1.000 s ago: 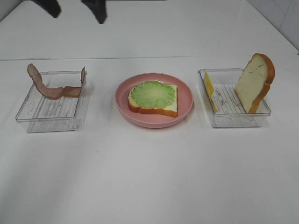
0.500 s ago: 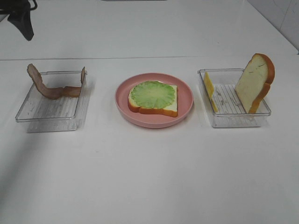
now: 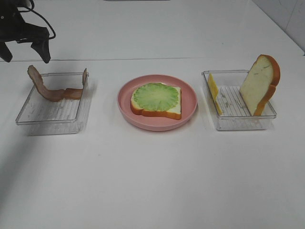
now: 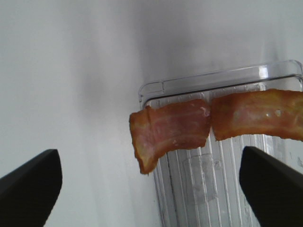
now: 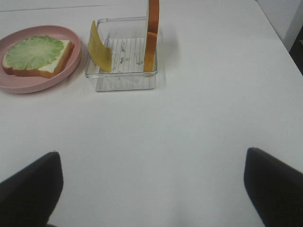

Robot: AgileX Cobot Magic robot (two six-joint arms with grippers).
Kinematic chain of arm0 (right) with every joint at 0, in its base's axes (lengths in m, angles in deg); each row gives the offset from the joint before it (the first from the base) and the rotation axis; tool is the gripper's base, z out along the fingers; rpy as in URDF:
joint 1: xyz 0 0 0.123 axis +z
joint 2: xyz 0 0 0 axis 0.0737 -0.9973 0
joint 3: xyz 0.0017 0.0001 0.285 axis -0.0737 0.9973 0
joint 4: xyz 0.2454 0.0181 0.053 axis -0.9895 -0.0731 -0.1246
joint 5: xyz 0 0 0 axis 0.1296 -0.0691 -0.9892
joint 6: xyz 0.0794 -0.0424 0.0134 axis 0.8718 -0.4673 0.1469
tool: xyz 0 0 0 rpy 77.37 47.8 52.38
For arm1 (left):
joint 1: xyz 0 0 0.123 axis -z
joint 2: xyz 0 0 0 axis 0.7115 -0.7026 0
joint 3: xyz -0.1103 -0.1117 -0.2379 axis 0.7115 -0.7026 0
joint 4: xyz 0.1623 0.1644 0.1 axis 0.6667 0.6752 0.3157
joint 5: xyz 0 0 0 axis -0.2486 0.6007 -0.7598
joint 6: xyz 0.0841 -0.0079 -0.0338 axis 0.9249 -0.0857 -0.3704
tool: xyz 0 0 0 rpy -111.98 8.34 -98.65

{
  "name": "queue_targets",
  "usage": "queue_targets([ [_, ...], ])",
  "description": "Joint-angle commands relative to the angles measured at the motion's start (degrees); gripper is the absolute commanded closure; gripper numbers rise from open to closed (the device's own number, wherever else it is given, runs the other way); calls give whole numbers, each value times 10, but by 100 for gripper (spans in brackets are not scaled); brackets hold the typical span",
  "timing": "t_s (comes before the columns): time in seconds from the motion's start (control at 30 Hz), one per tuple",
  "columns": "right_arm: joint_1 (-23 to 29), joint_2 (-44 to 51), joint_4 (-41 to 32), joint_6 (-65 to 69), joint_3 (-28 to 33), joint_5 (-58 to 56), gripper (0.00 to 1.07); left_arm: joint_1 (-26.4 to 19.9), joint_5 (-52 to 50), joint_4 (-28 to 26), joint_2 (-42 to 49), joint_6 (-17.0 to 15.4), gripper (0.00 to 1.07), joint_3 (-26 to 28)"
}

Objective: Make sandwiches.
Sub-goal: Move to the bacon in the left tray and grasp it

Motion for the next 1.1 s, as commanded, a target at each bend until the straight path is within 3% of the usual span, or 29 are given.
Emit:
queue_targets([
  [0.03, -2, 14, -2, -2, 2, 6, 9, 1, 57, -6, -15, -1, 12, 13],
  [0.57, -2, 14, -2, -2, 2, 6, 9, 1, 45, 5, -47, 0, 19, 14],
  [0.83, -2, 14, -2, -2, 2, 6, 9, 1, 54, 5, -58, 0, 37, 14],
  [0.9, -2, 14, -2, -2, 2, 6, 9, 1, 54, 5, -60, 0, 47, 14],
  [0.93, -2, 14, -2, -2, 2, 6, 9, 1, 54, 5, -60, 0, 47, 14],
  [1.0, -2, 14, -2, -2, 2, 6, 9, 1, 47, 6, -61, -1, 61, 14],
  [1.1, -2, 14, -2, -2, 2, 6, 9, 1, 37, 6, -61, -1, 64, 14],
])
